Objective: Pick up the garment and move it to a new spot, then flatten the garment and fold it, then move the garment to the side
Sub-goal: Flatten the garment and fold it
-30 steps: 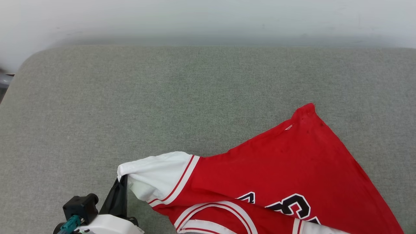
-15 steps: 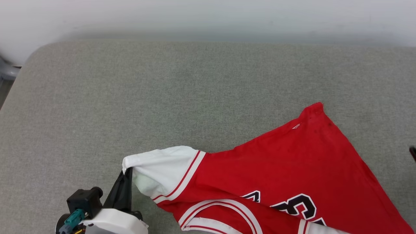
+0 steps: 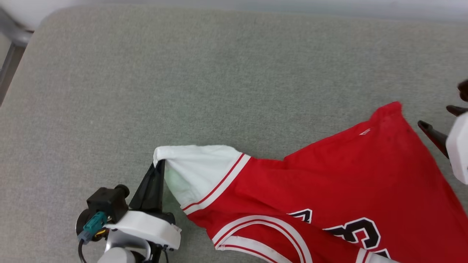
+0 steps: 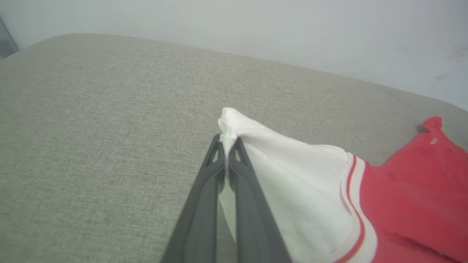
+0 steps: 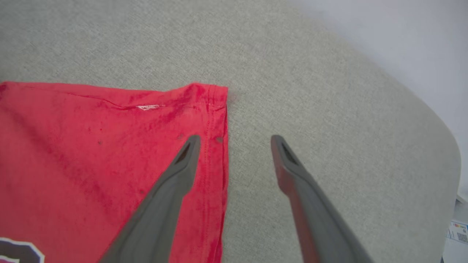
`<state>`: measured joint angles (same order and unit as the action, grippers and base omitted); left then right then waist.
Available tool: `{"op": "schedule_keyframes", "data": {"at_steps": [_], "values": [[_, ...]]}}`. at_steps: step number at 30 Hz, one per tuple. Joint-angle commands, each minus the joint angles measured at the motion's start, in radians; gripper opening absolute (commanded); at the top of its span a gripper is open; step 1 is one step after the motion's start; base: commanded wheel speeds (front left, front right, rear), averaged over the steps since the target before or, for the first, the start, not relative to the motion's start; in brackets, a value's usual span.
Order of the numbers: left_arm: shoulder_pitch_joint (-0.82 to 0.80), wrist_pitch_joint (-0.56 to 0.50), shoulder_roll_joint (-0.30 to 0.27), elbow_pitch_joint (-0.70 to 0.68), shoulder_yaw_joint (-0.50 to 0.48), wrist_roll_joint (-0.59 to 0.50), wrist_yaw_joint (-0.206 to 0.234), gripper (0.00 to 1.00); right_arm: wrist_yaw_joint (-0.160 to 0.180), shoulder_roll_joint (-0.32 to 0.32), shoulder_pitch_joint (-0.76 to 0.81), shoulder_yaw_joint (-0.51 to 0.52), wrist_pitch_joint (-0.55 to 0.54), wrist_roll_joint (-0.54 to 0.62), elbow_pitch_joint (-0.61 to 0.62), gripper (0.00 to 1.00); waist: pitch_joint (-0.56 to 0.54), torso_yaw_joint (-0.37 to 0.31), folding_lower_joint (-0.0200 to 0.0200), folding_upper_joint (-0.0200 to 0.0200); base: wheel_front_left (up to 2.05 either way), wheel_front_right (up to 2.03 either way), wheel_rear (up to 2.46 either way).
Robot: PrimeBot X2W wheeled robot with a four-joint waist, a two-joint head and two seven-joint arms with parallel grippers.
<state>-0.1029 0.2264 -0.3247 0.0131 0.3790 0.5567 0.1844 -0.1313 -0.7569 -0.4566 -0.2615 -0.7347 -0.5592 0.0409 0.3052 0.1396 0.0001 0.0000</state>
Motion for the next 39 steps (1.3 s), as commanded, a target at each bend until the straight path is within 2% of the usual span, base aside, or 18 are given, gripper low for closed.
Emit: {"op": "schedule_keyframes", "data": {"at_steps": [1, 5, 11, 19, 20, 21, 22, 27, 31, 32, 34, 39], "values": [[-0.025, 0.008, 0.008, 0.001, 0.003, -0.007, -0.007, 0.0, 0.001, -0.008, -0.062, -0.048, -0.027, -0.011, -0.039, 1.0, 0.037, 0.027, -0.0001, 0.0, 0.0, 0.0, 0.0], [-0.053, 0.013, 0.019, 0.005, 0.009, -0.012, -0.015, 0.0, 0.001, 0.011, -0.178, -0.147, -0.06, -0.02, -0.136, 1.0, 0.075, 0.043, -0.0001, 0.0, 0.0, 0.0, 0.0], [-0.085, 0.021, 0.039, 0.02, 0.018, -0.016, -0.025, 0.0, 0.001, 0.053, -0.289, -0.262, -0.029, -0.011, -0.294, 1.0, 0.121, 0.065, -0.0001, 0.0, 0.0, 0.0, 0.0], [-0.11, 0.03, 0.057, 0.053, 0.019, -0.019, -0.041, 0.0, 0.001, 0.056, -0.272, -0.432, -0.011, -0.045, -0.476, 1.0, 0.138, 0.072, -0.0001, 0.0, 0.0, 0.0, 0.0], [-0.108, 0.031, 0.058, 0.059, 0.017, -0.019, -0.041, 0.0, 0.001, 0.056, -0.271, -0.442, 0.001, -0.059, -0.485, 0.47, 0.134, 0.069, -0.0001, 0.0, 0.0, 0.0, 0.0], [-0.105, 0.032, 0.057, 0.064, 0.014, -0.017, -0.041, 0.0, 0.001, 0.057, -0.276, -0.45, 0.016, -0.07, -0.491, 0.05, 0.129, 0.065, -0.0001, 0.0, 0.0, 0.0, 0.0], [-0.102, 0.033, 0.056, 0.068, 0.012, -0.016, -0.042, 0.0, 0.001, 0.056, -0.284, -0.459, 0.034, -0.079, -0.492, 0.0, 0.123, 0.06, -0.0001, 0.0, 0.0, 0.0, 0.0], [-0.093, 0.034, 0.046, 0.081, 0.006, -0.018, -0.048, 0.0, 0.001, 0.046, -0.323, -0.464, 0.141, -0.111, -0.481, 0.0, 0.082, 0.039, -0.0001, 0.0, 0.0, 0.0, 0.0], [-0.083, 0.033, 0.022, 0.084, -0.002, -0.024, -0.05, 0.0, 0.001, 0.037, -0.335, -0.474, 0.272, -0.135, -0.452, 0.0, -0.001, 0.009, -0.0001, 0.0, 0.0, 0.0, 0.0], [-0.083, 0.033, 0.022, 0.084, -0.002, -0.024, -0.05, 0.0, 0.001, 0.037, -0.335, -0.474, 0.272, -0.135, -0.452, 0.0, -0.001, 0.009, -0.0001, 0.0, 0.0, 0.0, 0.0], [-0.082, 0.026, -0.007, 0.073, -0.008, -0.035, -0.049, 0.0, 0.001, 0.021, -0.316, -0.471, 0.337, -0.149, -0.431, 0.0, -0.053, -0.01, -0.0001, 0.0, 0.0, 0.0, 0.0], [-0.124, -0.003, -0.055, 0.027, -0.023, -0.047, -0.049, 0.0, 0.001, -0.005, -0.287, -0.431, 0.415, -0.16, -0.368, 0.0, -0.125, -0.042, -0.0001, 0.0, 0.0, 0.0, 0.0]]}}
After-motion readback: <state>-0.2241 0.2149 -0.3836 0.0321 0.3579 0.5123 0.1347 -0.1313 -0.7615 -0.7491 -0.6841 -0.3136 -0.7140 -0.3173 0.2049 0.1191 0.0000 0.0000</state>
